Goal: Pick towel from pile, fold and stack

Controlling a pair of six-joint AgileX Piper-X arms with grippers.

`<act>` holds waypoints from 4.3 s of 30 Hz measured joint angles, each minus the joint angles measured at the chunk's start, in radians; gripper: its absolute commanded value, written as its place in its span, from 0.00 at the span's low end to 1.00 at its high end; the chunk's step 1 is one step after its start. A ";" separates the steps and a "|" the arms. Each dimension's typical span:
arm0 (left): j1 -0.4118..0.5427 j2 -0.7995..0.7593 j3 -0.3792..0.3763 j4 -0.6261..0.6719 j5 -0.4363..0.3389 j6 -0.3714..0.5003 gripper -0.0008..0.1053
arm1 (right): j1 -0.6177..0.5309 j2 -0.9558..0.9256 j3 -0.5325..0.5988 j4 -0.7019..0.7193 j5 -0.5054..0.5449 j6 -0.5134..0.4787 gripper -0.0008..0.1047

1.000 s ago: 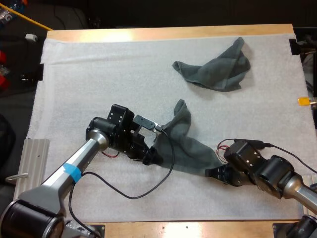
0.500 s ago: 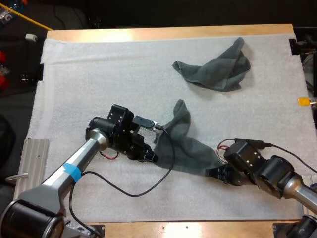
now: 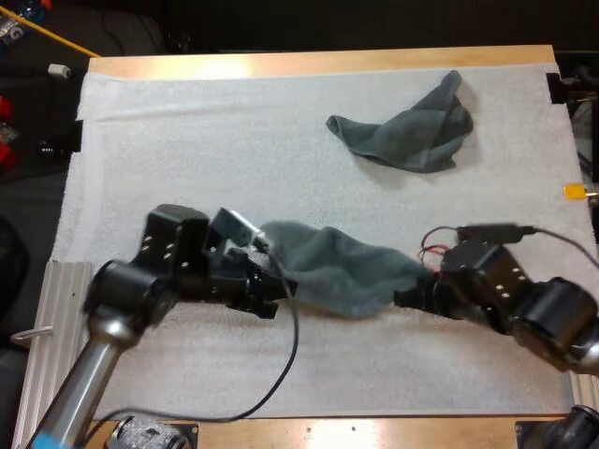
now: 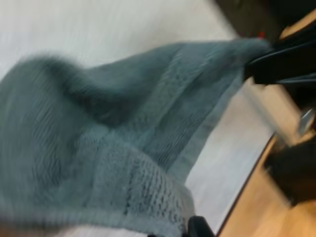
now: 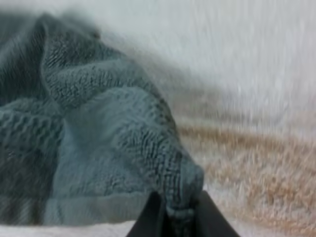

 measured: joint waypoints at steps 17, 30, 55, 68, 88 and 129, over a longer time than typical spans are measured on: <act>0.000 -0.350 -0.060 0.171 0.016 -0.174 0.01 | 0.000 -0.117 -0.224 0.319 -0.224 0.041 0.01; -0.001 -0.245 0.042 0.143 -0.275 0.030 0.01 | 0.000 -0.035 -0.105 0.200 -0.205 0.152 0.01; 0.008 0.397 0.149 -0.406 -0.429 -0.022 0.01 | -0.167 0.502 -0.021 -0.339 -0.062 0.258 0.01; 0.087 0.540 0.149 -0.543 -0.390 -0.092 0.11 | -0.208 0.617 -0.021 -0.474 -0.130 0.339 0.02; 0.114 0.540 0.107 -0.739 -0.277 -0.198 0.61 | -0.340 0.605 -0.021 -0.809 -0.302 0.244 0.57; 0.114 -0.390 0.042 0.197 -0.385 -0.055 0.61 | -0.340 -0.285 -0.015 0.202 -0.318 -0.081 0.57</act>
